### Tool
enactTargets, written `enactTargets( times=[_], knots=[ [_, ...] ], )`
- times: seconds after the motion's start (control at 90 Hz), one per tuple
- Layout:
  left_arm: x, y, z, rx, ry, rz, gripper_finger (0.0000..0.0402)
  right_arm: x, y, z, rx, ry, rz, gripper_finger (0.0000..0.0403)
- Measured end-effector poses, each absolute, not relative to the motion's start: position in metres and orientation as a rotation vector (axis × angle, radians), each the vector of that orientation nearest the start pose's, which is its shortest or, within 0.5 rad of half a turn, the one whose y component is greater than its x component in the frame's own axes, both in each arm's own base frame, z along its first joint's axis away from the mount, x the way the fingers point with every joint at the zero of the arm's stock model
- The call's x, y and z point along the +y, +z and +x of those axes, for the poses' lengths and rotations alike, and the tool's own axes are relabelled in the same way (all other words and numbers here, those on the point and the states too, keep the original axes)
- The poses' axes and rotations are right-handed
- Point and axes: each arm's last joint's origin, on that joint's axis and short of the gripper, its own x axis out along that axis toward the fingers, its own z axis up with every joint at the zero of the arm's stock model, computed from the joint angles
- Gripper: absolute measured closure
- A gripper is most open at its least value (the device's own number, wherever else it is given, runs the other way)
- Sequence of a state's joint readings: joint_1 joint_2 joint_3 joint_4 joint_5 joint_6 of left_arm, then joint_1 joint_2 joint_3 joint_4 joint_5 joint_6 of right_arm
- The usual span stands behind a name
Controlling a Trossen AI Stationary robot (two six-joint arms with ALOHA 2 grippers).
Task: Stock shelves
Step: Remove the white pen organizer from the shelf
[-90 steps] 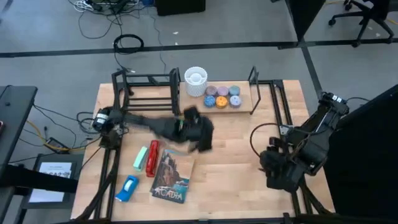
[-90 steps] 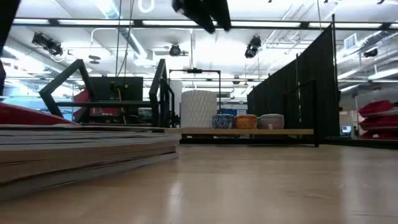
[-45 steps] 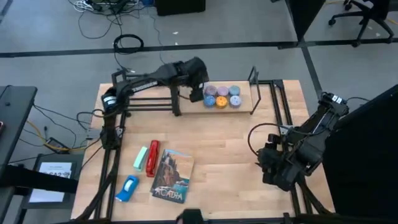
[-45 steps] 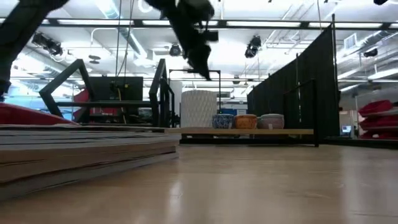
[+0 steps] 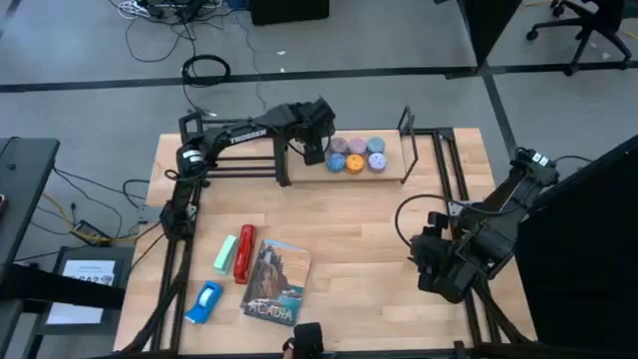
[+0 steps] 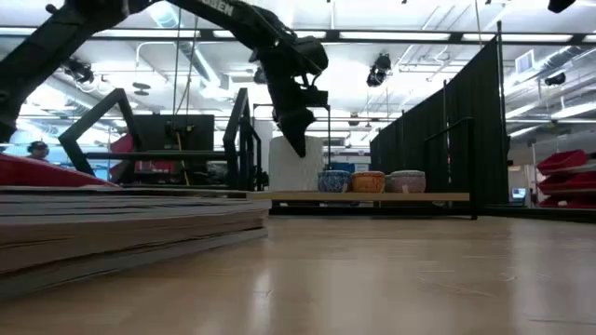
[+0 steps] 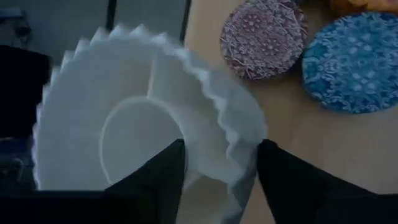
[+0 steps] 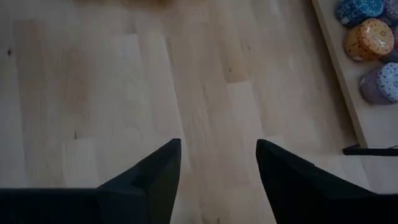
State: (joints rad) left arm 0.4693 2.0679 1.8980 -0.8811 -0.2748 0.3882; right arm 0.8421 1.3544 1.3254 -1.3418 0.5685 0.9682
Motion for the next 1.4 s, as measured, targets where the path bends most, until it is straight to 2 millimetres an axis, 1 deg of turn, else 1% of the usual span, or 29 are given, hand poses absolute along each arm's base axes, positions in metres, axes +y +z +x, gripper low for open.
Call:
enactTargets(
  times=[0.044, 0.189, 0.244, 0.356, 0.478, 0.544, 0.633, 0.711, 0.822, 0.867, 0.956, 1.044, 1.078, 1.156, 1.2, 1.222, 1.278, 1.322, 1.4],
  knots=[
    [0.207, 0.272, 0.394, 1.185, 0.457, 0.236, 0.029, 0.16, 0.324, 0.164, 0.995, -0.275, -0.01, 0.0221],
    [0.204, 0.281, 0.395, 1.19, 0.457, 0.245, 0.0291, 0.16, 0.324, 0.164, 0.995, -0.275, -0.009, 0.0225],
    [0.202, 0.288, 0.397, 1.166, 0.465, 0.257, 0.0291, 0.16, 0.324, 0.164, 0.995, -0.275, -0.009, 0.0225],
    [0.192, 0.313, 0.405, 1.093, 0.502, 0.306, 0.0291, 0.16, 0.324, 0.164, 0.993, -0.282, 0.003, 0.0225],
    [0.177, 0.347, 0.409, 1.039, 0.57, 0.384, 0.0291, 0.162, 0.324, 0.161, 0.996, -0.276, 0.012, 0.0227],
    [0.166, 0.368, 0.409, 0.998, 0.606, 0.415, 0.0291, 0.164, 0.328, 0.159, 0.995, -0.265, 0.017, 0.023],
    [0.145, 0.397, 0.407, 0.927, 0.605, 0.434, 0.0291, 0.166, 0.336, 0.153, 0.979, -0.246, 0.027, 0.0233],
    [0.118, 0.41, 0.407, 0.853, 0.561, 0.437, 0.0291, 0.166, 0.348, 0.148, 0.945, -0.238, 0.031, 0.0235],
    [0.072, 0.412, 0.415, 0.801, 0.367, 0.414, 0.0291, 0.164, 0.368, 0.138, 0.86, -0.228, 0.041, 0.0238],
    [0.051, 0.409, 0.42, 0.786, 0.304, 0.399, 0.0291, 0.163, 0.376, 0.135, 0.814, -0.219, 0.044, 0.0238],
    [0.009, 0.393, 0.437, 0.769, 0.183, 0.381, 0.0291, 0.16, 0.393, 0.128, 0.72, -0.201, 0.038, 0.0238],
    [-0.031, 0.367, 0.458, 0.771, 0.091, 0.38, 0.0291, 0.157, 0.406, 0.121, 0.633, -0.195, 0.041, 0.0238],
    [-0.044, 0.352, 0.47, 0.767, 0.062, 0.385, 0.0291, 0.156, 0.409, 0.119, 0.608, -0.195, 0.043, 0.0238],
    [-0.07, 0.326, 0.495, 0.69, 0.029, 0.391, 0.0291, 0.156, 0.412, 0.116, 0.574, -0.193, 0.046, 0.0238],
    [-0.082, 0.306, 0.511, 0.645, 0.018, 0.388, 0.0291, 0.157, 0.413, 0.115, 0.569, -0.188, 0.05, 0.0238],
    [-0.086, 0.299, 0.517, 0.623, 0.015, 0.388, 0.0291, 0.157, 0.413, 0.114, 0.569, -0.187, 0.054, 0.0238],
    [-0.092, 0.28, 0.531, 0.579, 0.008, 0.383, 0.0291, 0.158, 0.413, 0.113, 0.569, -0.181, 0.068, 0.0238],
    [-0.094, 0.267, 0.539, 0.558, 0.014, 0.38, 0.0291, 0.16, 0.412, 0.113, 0.568, -0.181, 0.082, 0.0238],
    [-0.088, 0.243, 0.551, 0.561, 0.043, 0.376, 0.0291, 0.162, 0.412, 0.112, 0.568, -0.177, 0.099, 0.0238]
  ],
)
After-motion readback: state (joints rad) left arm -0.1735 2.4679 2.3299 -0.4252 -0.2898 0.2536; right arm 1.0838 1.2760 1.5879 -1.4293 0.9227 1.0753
